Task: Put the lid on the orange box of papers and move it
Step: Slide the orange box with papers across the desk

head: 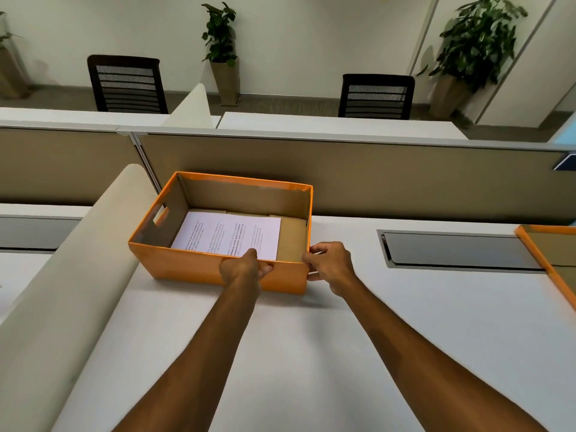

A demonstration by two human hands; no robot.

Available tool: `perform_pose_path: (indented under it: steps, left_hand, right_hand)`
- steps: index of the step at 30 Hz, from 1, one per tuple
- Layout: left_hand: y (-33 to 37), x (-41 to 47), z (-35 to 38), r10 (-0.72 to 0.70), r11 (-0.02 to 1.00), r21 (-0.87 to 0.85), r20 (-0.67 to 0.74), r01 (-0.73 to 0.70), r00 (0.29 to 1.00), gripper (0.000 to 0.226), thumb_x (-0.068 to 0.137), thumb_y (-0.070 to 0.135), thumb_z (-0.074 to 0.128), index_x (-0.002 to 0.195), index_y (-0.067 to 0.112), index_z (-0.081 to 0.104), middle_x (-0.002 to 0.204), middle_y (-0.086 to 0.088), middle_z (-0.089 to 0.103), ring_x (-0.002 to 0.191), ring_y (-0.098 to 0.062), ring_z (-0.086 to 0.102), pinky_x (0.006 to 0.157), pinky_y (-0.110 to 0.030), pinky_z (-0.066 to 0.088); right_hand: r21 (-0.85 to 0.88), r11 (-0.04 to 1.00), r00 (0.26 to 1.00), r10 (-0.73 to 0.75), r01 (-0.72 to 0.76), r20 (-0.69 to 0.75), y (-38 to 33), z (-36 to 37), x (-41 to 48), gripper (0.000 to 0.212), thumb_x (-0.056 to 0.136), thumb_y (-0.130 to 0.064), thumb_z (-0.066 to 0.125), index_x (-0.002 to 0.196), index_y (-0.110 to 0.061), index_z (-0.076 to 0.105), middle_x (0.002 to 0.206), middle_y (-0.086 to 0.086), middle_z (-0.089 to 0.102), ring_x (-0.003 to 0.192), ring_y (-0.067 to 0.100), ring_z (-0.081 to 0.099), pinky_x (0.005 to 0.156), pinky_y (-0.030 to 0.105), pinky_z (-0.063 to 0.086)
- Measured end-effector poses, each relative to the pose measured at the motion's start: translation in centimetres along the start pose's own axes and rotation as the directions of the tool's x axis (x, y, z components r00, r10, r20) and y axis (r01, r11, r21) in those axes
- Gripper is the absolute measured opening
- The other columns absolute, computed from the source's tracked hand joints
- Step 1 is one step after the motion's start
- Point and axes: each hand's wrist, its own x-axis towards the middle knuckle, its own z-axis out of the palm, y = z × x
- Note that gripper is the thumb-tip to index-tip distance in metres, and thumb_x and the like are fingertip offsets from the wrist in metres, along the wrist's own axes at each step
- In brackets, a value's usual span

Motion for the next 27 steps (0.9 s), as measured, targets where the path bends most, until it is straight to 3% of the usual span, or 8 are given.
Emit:
perform_pose_path:
  steps: [3,7,11,17,19,22,24,27]
  left_hand:
    - [0.1,-0.9,-1.2,0.045,0.998,0.031,0.020,-0.046,0.999,0.026,0.085,-0.003,0.062,0.108,0.008,0.057,0.085,-0.001,0.067,0.063,-0.021,0.065,0.049,-0.035,0.061]
    - [0.0,-2.5,-2.9,0.115,0.992,0.047,0.033,-0.116,0.993,0.037,0.078,-0.003,0.066,0.112,0.007,0.058,0.105,-0.007,0.068,0.087,-0.033,0.070,0.048,-0.035,0.059]
    - [-0.1,-4.4,-4.8,0.153,0.976,0.147,0.060,-0.161,0.986,0.043,0.075,0.003,0.067,0.117,0.004,0.058,0.111,-0.015,0.068,0.083,-0.038,0.073,0.051,-0.034,0.059]
    - [-0.4,-7.0,-6.9,0.184,0.925,0.308,0.140,-0.220,0.973,0.040,0.079,0.005,0.068,0.117,0.009,0.057,0.113,-0.014,0.068,0.075,-0.035,0.075,0.057,-0.040,0.062]
    - [-0.9,-8.2,-7.2,0.202,0.898,0.367,0.146,-0.243,0.968,0.051,0.082,0.008,0.069,0.129,0.015,0.052,0.113,-0.013,0.067,0.073,-0.036,0.075,0.059,-0.042,0.063]
    - [-1.6,-9.5,-7.5,0.195,0.878,0.409,0.172,-0.250,0.966,0.060,0.085,0.009,0.069,0.140,0.013,0.045,0.115,-0.015,0.069,0.076,-0.036,0.075,0.067,-0.048,0.063]
    - [-2.0,-10.3,-7.7,0.179,0.870,0.429,0.186,-0.244,0.966,0.062,0.086,0.008,0.067,0.143,0.013,0.043,0.118,-0.016,0.069,0.077,-0.036,0.075,0.071,-0.051,0.062]
    - [-2.5,-11.4,-8.0,0.171,0.851,0.459,0.214,-0.254,0.962,0.063,0.087,0.008,0.066,0.145,0.013,0.041,0.120,-0.018,0.068,0.080,-0.038,0.074,0.072,-0.052,0.061]
  right_hand:
    - [0.081,0.996,0.999,0.024,-0.027,0.037,0.7,-0.5,-1.7,0.032,0.075,-0.016,0.081,0.102,-0.004,0.067,0.096,0.018,0.072,0.078,0.031,0.074,0.064,0.046,0.063]
    - [0.157,0.987,0.988,0.013,-0.038,0.154,1.5,-1.6,-4.3,0.049,0.072,-0.023,0.085,0.112,-0.013,0.059,0.097,0.015,0.072,0.079,0.028,0.074,0.065,0.041,0.063]
    - [0.235,0.968,0.975,0.031,-0.083,0.220,2.2,-3.4,-5.7,0.061,0.074,-0.035,0.083,0.123,-0.017,0.051,0.100,0.011,0.071,0.083,0.028,0.074,0.071,0.044,0.062]
    - [0.318,0.948,1.000,0.004,-0.002,-0.006,2.4,-7.7,-5.2,0.081,0.077,-0.043,0.078,0.144,-0.033,0.032,0.114,0.006,0.063,0.092,0.028,0.069,0.071,0.046,0.062]
    - [0.261,0.965,0.997,-0.001,0.022,-0.081,2.5,-9.1,-4.8,0.087,0.080,-0.043,0.075,0.150,-0.032,0.024,0.124,0.002,0.054,0.095,0.028,0.067,0.068,0.043,0.063]
    - [0.101,0.993,0.978,-0.044,0.066,-0.205,3.3,-10.9,-4.6,0.063,0.087,-0.033,0.070,0.143,-0.023,0.043,0.118,0.002,0.057,0.081,0.016,0.064,0.048,0.025,0.056]
    - [0.017,0.997,0.968,-0.070,0.076,-0.240,4.1,-12.0,-4.7,0.030,0.090,-0.022,0.066,0.119,-0.016,0.063,0.109,0.011,0.067,0.072,0.015,0.065,0.045,0.023,0.054]
    - [-0.084,0.994,0.969,-0.090,0.072,-0.231,5.5,-13.7,-5.3,0.020,0.089,-0.012,0.068,0.108,-0.006,0.070,0.101,0.013,0.071,0.068,0.024,0.070,0.049,0.027,0.058]
